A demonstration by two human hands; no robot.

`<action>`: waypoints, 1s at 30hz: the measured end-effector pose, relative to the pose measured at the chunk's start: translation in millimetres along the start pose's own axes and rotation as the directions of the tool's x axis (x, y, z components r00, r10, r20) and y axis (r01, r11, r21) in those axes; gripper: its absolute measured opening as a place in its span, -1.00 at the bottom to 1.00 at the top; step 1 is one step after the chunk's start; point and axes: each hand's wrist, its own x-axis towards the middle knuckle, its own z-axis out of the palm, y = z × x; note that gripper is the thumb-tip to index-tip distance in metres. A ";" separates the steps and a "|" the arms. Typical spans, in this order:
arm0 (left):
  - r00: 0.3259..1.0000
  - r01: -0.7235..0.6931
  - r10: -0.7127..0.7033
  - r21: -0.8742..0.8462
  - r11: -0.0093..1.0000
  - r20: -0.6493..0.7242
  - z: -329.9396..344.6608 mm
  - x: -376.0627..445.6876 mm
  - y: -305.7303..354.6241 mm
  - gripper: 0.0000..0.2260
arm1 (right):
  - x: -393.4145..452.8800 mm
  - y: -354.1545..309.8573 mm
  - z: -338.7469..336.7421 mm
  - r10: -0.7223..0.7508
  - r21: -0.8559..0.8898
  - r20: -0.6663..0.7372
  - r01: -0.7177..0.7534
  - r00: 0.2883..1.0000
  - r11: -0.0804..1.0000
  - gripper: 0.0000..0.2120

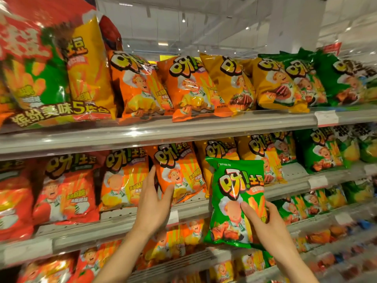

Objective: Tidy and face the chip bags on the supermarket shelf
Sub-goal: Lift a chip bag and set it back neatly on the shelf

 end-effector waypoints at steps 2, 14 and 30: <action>0.996 -0.057 0.059 0.039 0.998 -0.060 -5.8 -21.4 -3.5 -0.48 | -8.8 3.0 7.4 -0.002 0.017 0.024 0.001 1.000 1.000 -0.31; 0.887 0.237 -0.058 -0.345 0.908 0.457 36.4 -131.6 -9.7 -0.43 | -77.4 30.2 23.4 0.056 -0.026 0.124 -0.053 0.991 0.998 -0.59; 0.902 0.236 -0.104 -0.275 0.932 0.419 246.6 -181.8 110.9 -0.55 | -22.4 103.0 -206.7 0.081 0.014 0.120 -0.084 0.989 0.996 -0.57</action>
